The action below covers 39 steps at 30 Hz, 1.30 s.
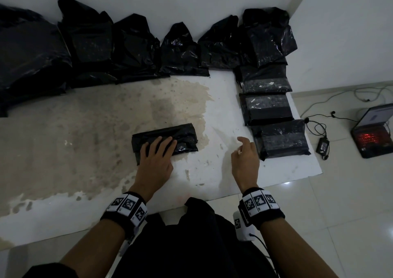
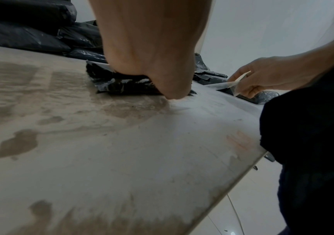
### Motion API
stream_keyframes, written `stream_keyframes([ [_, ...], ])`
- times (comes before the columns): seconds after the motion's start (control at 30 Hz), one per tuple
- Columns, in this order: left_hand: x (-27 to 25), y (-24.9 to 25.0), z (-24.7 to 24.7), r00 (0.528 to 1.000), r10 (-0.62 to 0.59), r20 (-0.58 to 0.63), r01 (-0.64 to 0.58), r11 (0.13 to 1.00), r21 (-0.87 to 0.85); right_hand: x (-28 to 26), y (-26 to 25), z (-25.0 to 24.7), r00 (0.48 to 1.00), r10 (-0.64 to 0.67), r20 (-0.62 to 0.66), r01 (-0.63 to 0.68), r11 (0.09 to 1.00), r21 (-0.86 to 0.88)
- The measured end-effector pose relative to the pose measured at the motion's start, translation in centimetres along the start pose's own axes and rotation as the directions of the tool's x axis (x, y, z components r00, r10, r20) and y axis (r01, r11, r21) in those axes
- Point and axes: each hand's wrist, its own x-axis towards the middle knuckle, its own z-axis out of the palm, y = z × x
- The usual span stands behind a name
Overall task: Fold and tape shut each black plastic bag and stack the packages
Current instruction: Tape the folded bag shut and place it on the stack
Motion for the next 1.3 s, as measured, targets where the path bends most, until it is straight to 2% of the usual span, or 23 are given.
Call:
stream_keyframes([
  [0.23, 0.0, -0.1, -0.1, 1.000, 0.001, 0.001, -0.001, 1.000, -0.025, 1.7, 0.9, -1.6, 0.983, -0.166, -0.078, 0.152, 0.975, -0.162],
  [0.33, 0.1, -0.1, -0.3, 1.000, 0.006, 0.004, -0.006, 1.000, -0.029, 2.8, 0.8, -2.9, 0.939, -0.306, -0.155, 0.260, 0.930, -0.260],
  [0.43, 0.0, -0.1, -0.4, 1.000, 0.008, 0.003, -0.008, 0.999, -0.033, 3.9, 0.0, -3.7, 0.898, -0.403, -0.178, 0.318, 0.872, -0.371],
  [0.57, 0.0, -0.2, -0.6, 1.000, 0.006, 0.011, -0.006, 0.999, -0.034, 5.1, -1.2, -4.3, 0.883, -0.433, -0.180, 0.358, 0.871, -0.336],
  [0.63, 0.0, -0.1, -0.6, 1.000, 0.007, 0.020, -0.007, 0.999, -0.032, 5.7, -1.7, -4.5, 0.919, -0.372, -0.129, 0.342, 0.917, -0.205],
  [0.7, 0.1, -0.1, -0.6, 1.000, 0.010, 0.027, -0.009, 0.999, -0.034, 6.3, -2.4, -4.8, 0.965, -0.262, -0.015, 0.261, 0.964, -0.052],
  [0.77, 0.2, -0.1, -0.6, 0.999, 0.010, 0.031, -0.009, 0.999, -0.032, 6.7, -3.0, -5.3, 0.973, -0.205, 0.104, 0.200, 0.978, 0.056],
  [0.87, 0.2, -0.2, -0.6, 1.000, 0.009, 0.025, -0.008, 1.000, -0.028, 7.1, -3.3, -5.9, 0.945, -0.225, 0.239, 0.186, 0.967, 0.174],
  [1.1, 0.2, -0.2, -0.5, 1.000, 0.013, 0.006, -0.013, 1.000, -0.028, 7.7, -2.8, -6.9, 0.842, -0.388, 0.375, 0.378, 0.920, 0.102],
  [1.23, 0.2, -0.3, -0.3, 1.000, 0.017, -0.014, -0.017, 0.999, -0.027, 7.7, -3.1, -7.8, 0.811, -0.349, 0.469, 0.293, 0.937, 0.190],
  [1.3, 0.2, -0.4, -0.2, 1.000, 0.017, -0.025, -0.017, 1.000, -0.024, 7.5, -3.8, -8.2, 0.823, -0.344, 0.451, 0.237, 0.931, 0.277],
])
